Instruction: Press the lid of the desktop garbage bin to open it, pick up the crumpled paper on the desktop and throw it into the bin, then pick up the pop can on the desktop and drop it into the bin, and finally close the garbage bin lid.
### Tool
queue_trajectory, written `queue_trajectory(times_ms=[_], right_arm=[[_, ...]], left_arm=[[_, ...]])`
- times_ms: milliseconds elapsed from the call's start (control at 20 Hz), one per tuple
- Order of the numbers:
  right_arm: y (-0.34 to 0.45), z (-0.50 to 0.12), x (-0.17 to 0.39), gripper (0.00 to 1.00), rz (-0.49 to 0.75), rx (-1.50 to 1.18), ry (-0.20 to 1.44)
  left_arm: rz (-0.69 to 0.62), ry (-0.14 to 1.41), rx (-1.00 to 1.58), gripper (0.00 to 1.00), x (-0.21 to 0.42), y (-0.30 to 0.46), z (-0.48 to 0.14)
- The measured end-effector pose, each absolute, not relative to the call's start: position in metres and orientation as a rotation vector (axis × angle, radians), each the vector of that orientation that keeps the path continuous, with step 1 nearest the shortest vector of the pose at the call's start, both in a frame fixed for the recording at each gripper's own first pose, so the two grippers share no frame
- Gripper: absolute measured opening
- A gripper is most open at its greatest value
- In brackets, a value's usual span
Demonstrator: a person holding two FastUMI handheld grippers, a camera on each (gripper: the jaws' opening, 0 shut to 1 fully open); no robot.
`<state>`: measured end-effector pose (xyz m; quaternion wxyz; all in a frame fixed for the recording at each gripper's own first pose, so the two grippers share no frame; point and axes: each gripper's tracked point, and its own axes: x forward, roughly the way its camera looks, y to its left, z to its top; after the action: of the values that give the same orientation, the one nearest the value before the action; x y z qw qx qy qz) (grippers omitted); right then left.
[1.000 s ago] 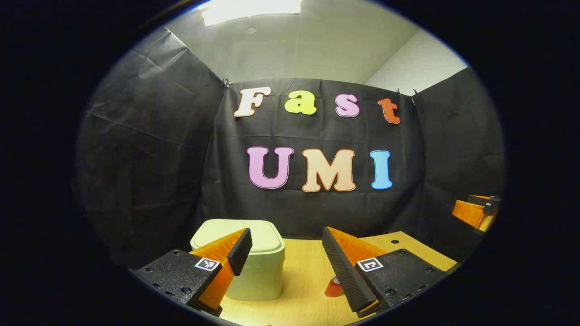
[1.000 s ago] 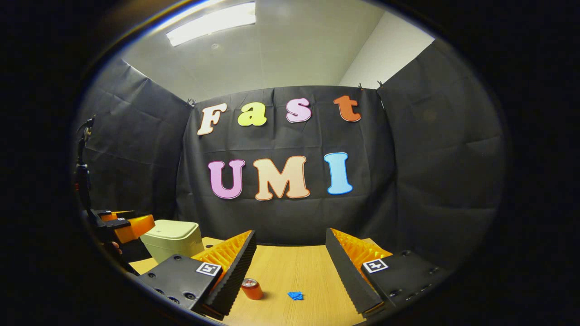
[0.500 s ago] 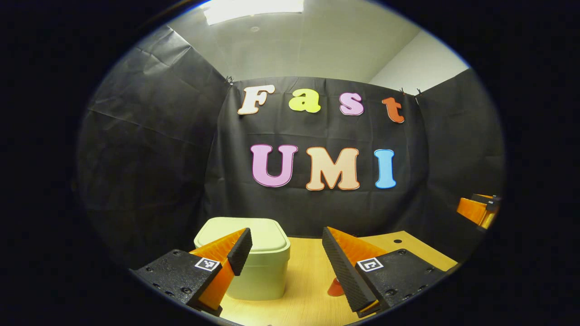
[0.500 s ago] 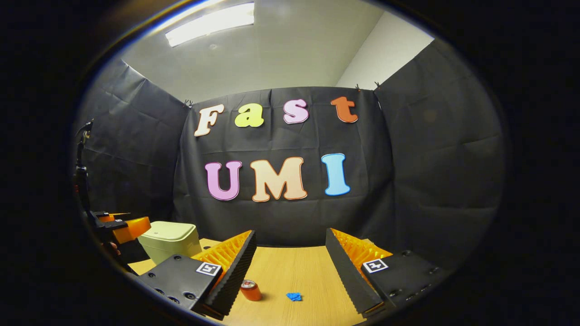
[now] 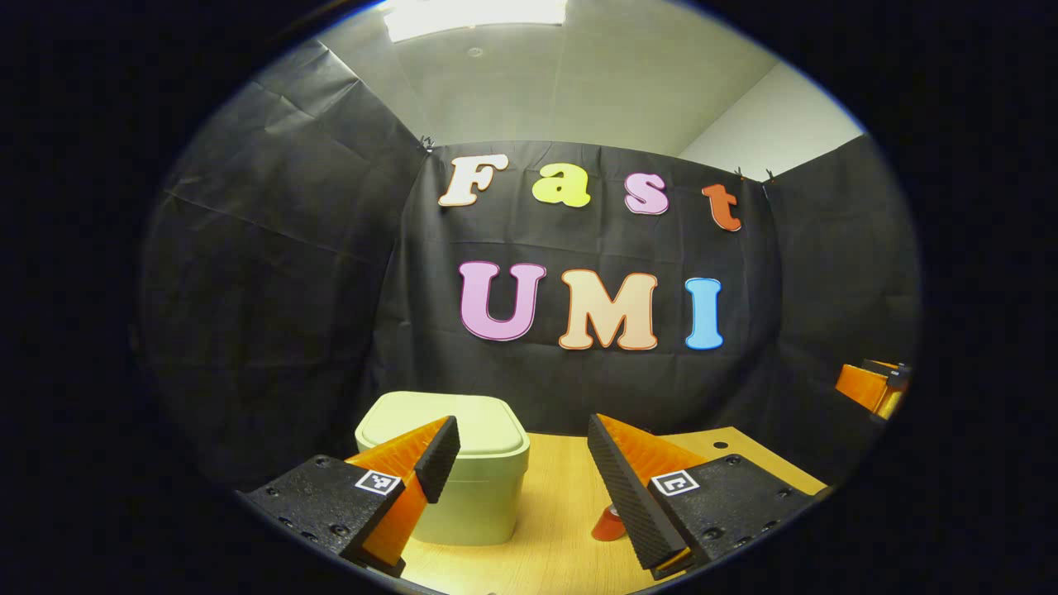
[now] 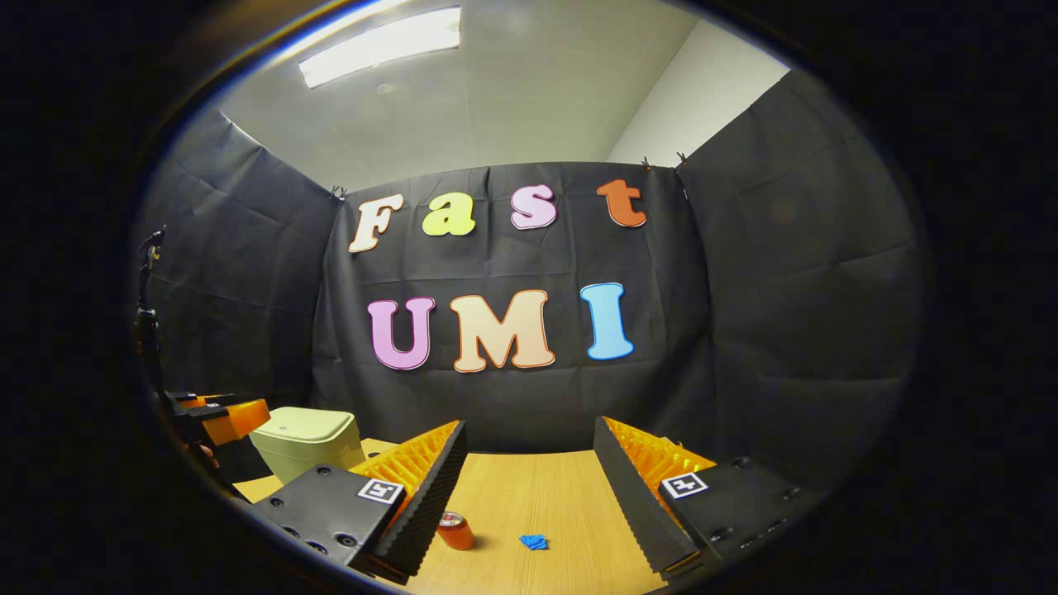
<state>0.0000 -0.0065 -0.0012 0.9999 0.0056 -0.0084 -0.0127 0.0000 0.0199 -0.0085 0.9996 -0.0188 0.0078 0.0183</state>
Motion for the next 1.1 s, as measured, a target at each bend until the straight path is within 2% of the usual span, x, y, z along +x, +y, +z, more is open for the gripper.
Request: queue_trajectory(times_ms=[400, 500, 600, 700, 800, 1000, 1050, 1100], right_arm=[[0.001, -0.003, 0.001, 0.97, 0.007, 0.001, -0.004], [-0.001, -0.003, 0.001, 0.94, 0.001, -0.007, -0.007], [0.002, -0.006, 0.002, 0.97, 0.005, 0.002, 0.001], [0.003, -0.006, 0.001, 0.94, 0.006, 0.008, 0.003], [0.002, -0.009, 0.002, 0.94, 0.003, 0.001, 0.009], [-0.001, -0.008, 0.0, 0.94, -0.008, -0.003, 0.009], [-0.002, -0.005, -0.001, 0.97, -0.012, -0.003, 0.001], [-0.002, -0.004, -0.001, 0.94, -0.016, -0.004, -0.004]], left_arm=[[0.07, 0.011, -0.001, 0.93, 0.004, 0.039, -0.004], [0.074, 0.006, 0.01, 0.9, 0.011, 0.043, -0.001], [0.078, -0.007, 0.022, 0.69, 0.014, 0.044, 0.004], [0.066, -0.006, 0.044, 0.48, 0.018, 0.04, 0.003], [0.044, -0.003, 0.049, 0.48, 0.023, 0.038, 0.002], [0.055, 0.0, 0.037, 0.23, 0.033, 0.04, -0.001], [0.07, -0.002, 0.044, 0.17, 0.033, 0.045, -0.003], [0.087, 0.001, 0.049, 0.13, 0.036, 0.052, -0.004]])
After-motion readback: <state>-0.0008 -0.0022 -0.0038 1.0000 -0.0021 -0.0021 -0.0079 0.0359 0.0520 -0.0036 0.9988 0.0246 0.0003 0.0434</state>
